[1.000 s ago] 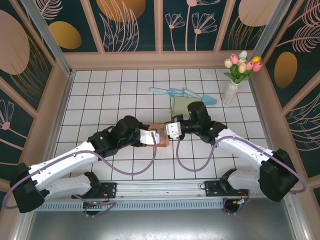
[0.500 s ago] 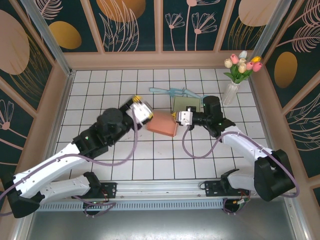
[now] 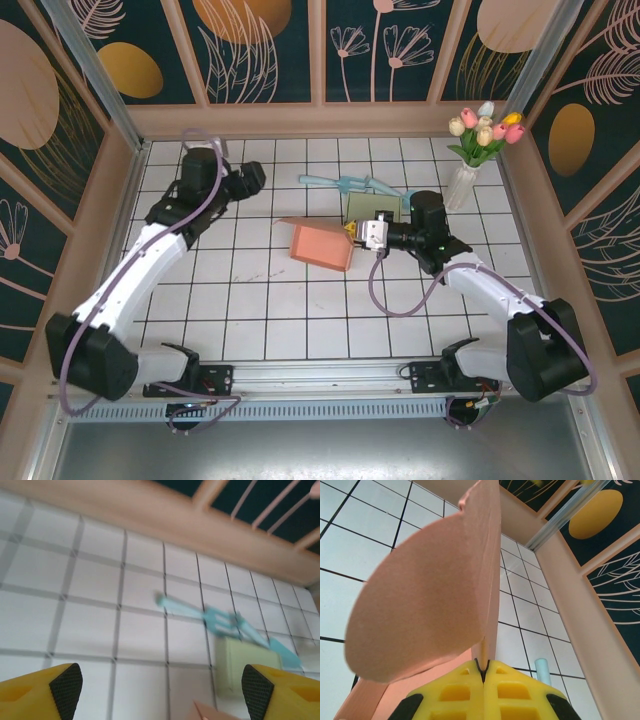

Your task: Fold the paper box

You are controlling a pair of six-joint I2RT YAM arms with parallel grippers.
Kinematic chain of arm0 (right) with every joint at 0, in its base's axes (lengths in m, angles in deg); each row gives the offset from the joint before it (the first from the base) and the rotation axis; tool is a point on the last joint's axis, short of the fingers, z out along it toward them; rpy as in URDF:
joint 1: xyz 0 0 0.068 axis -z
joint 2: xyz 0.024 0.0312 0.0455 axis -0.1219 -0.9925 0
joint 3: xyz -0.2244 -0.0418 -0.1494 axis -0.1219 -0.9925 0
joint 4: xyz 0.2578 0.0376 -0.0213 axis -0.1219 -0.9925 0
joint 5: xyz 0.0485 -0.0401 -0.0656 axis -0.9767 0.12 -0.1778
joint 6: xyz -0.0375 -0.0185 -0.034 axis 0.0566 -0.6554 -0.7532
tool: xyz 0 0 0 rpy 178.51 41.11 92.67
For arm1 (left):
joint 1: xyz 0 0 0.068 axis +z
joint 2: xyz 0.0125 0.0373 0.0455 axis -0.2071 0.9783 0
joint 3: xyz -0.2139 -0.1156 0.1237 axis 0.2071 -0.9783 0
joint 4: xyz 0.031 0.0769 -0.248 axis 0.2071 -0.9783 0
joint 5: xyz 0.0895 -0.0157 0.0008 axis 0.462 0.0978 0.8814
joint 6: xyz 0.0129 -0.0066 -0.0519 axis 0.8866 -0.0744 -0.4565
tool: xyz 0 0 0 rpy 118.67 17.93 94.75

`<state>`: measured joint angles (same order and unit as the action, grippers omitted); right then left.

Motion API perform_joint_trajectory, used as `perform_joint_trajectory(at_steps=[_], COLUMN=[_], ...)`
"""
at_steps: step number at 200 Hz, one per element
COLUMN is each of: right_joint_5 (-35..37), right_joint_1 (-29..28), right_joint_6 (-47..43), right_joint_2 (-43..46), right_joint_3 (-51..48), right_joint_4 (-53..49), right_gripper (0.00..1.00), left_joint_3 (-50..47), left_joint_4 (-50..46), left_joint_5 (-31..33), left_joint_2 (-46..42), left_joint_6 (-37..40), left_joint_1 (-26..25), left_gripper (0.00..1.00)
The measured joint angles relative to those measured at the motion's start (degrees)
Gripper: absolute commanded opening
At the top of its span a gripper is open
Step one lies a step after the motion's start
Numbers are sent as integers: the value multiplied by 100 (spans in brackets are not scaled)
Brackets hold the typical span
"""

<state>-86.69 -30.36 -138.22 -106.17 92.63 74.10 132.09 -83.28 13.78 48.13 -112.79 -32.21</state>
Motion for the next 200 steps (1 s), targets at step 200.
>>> perform_joint_trajectory(at_steps=[200], right_joint_5=[356], right_joint_1=[-455], right_joint_6=[-26], right_joint_2=[-273], right_joint_3=[2], right_joint_4=[-31], right_gripper=[0], left_joint_3=[-1353], left_joint_4=[1032], left_joint_5=[-1108], left_joint_2=[-256], left_joint_6=[-2905], left_joint_1=[-1010], left_gripper=[77])
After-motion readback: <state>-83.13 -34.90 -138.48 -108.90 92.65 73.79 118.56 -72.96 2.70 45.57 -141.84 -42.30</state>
